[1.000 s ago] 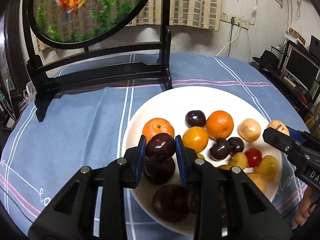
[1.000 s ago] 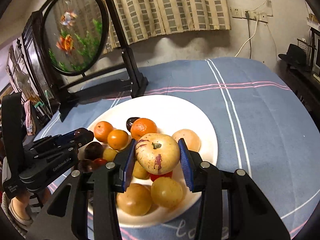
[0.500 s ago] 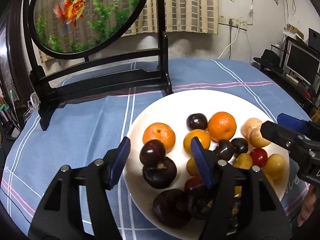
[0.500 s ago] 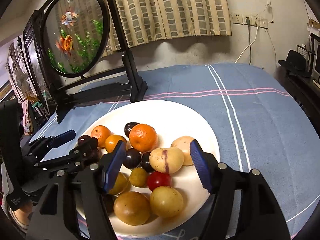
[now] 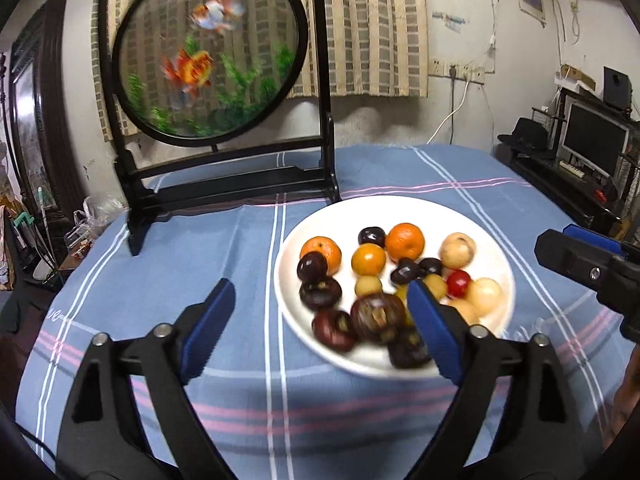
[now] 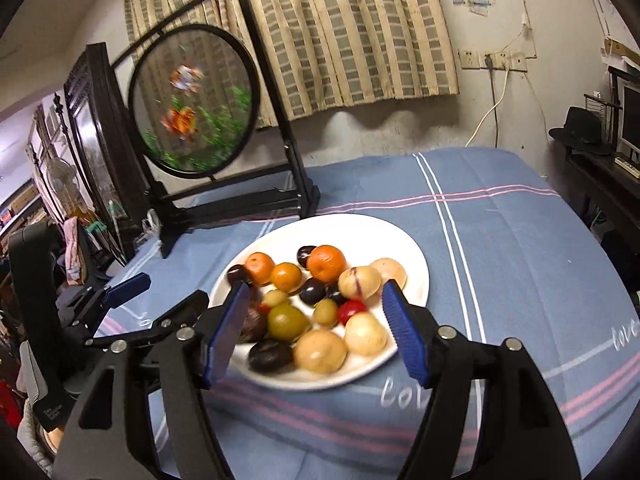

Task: Organize fruits

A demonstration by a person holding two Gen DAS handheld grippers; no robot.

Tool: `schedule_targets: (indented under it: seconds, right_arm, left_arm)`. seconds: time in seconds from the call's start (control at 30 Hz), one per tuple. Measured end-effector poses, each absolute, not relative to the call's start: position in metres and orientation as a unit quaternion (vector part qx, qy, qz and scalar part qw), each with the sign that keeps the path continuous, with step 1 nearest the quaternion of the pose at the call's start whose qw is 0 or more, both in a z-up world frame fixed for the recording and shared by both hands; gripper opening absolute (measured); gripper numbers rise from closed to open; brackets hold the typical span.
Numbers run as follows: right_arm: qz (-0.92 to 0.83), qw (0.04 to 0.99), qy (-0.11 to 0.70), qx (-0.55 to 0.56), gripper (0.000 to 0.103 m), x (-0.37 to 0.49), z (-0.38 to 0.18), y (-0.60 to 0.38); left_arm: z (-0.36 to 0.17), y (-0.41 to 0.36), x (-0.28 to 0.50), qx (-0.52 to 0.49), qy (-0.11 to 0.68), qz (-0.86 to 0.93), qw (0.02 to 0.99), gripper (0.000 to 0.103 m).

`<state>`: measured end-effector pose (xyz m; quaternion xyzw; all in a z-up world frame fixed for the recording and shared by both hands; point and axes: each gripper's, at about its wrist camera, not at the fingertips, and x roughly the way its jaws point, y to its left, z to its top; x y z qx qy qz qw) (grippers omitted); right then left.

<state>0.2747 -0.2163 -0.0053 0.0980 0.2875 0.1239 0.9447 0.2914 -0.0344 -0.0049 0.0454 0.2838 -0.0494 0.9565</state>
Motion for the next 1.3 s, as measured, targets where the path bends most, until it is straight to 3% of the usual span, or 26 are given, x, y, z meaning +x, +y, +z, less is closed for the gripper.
schedule_targets:
  seconds: [0.13, 0.3, 0.53, 1.3]
  right_arm:
    - [0.111, 0.953, 0.267, 0.084, 0.102, 0.231, 0.004, -0.215]
    - [0.077, 0.961, 0.258, 0.056, 0.102, 0.187, -0.003, -0.211]
    - [0.07, 0.939, 0.335, 0.036, 0.102, 0.175, -0.049, -0.212]
    - [0.081, 0.938, 0.331, 0.059, 0.102, 0.171, -0.048, -0.212]
  left_arm:
    - [0.007, -0.028, 0.245, 0.038, 0.268, -0.045, 0.962, 0.101]
    - [0.003, -0.024, 0.203, 0.031, 0.269, -0.049, 0.961, 0.101]
    - [-0.016, -0.034, 0.185, 0.073, 0.273, -0.038, 0.958, 0.101]
    - [-0.015, -0.038, 0.178, 0.043, 0.295, -0.071, 0.952, 0.101]
